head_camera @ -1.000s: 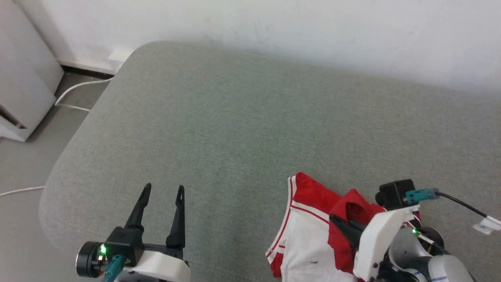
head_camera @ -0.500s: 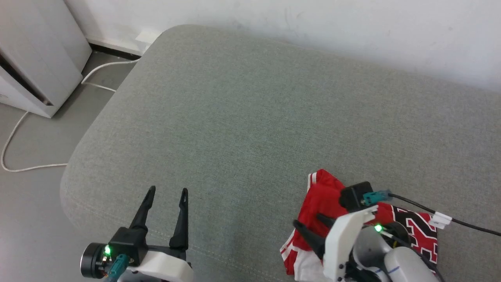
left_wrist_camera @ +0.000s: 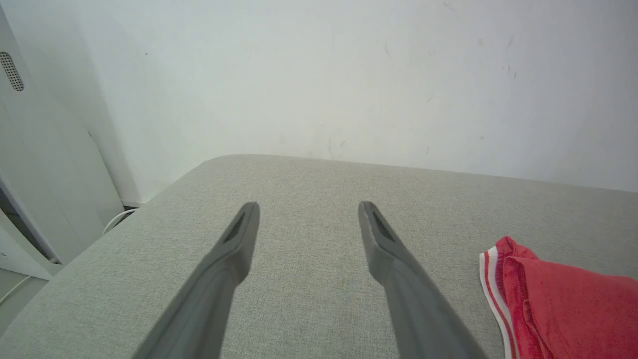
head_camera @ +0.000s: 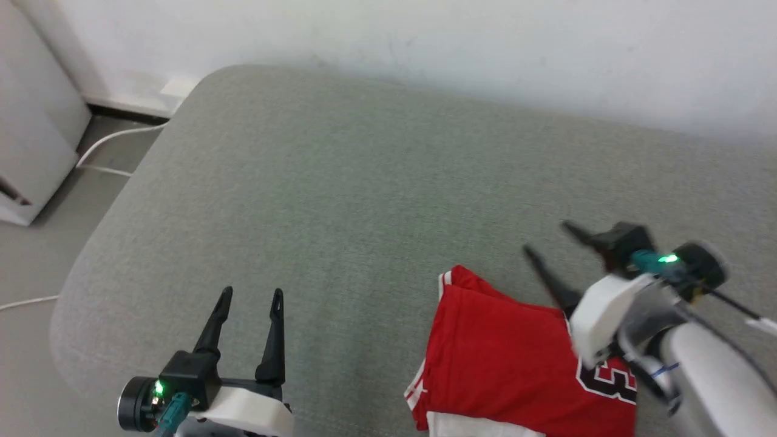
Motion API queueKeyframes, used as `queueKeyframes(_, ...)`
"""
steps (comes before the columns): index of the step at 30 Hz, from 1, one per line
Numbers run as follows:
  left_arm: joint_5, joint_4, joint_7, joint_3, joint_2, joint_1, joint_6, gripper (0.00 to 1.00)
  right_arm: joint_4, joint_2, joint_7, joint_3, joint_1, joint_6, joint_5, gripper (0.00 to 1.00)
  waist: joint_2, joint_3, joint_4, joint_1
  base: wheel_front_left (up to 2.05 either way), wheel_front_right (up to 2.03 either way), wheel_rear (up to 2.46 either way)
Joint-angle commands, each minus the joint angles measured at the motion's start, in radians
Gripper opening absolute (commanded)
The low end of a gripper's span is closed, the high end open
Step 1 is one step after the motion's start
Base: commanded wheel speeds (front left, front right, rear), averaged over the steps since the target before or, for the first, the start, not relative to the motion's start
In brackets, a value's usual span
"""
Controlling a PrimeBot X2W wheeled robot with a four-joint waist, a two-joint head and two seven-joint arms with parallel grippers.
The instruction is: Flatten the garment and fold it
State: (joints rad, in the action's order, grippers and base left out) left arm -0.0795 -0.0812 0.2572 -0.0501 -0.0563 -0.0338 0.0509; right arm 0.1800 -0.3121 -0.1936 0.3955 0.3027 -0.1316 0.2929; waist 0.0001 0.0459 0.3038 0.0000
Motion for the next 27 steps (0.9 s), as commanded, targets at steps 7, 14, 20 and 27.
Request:
queueKeyframes(7,0.000,0.006,0.005,0.021,0.004,0.000,0.008,1.00,-0.030,-0.078,0.202,-0.202,0.008,0.001,-0.180,1.00,-0.0001,-0.033,-0.117,0.0000,0.00,0.00,0.00)
queueKeyframes(14,-0.012,0.022,0.005,0.020,0.005,-0.009,0.013,1.00,-0.104,-0.015,0.304,-0.379,-0.115,0.001,-0.215,1.00,-0.0001,-0.036,-0.169,0.0000,0.00,0.00,0.00)
queueKeyframes(20,-0.018,0.021,0.005,0.019,0.005,-0.016,0.015,1.00,-0.219,0.046,0.376,-0.470,-0.265,0.001,-0.206,1.00,-0.0001,-0.028,-0.204,0.0000,0.00,0.00,0.00)
queueKeyframes(27,-0.017,0.022,0.005,0.022,0.006,-0.028,0.018,1.00,-0.319,0.147,0.430,-0.496,-0.373,0.001,-0.243,1.00,-0.0001,-0.021,-0.219,0.0000,0.00,0.00,0.00)
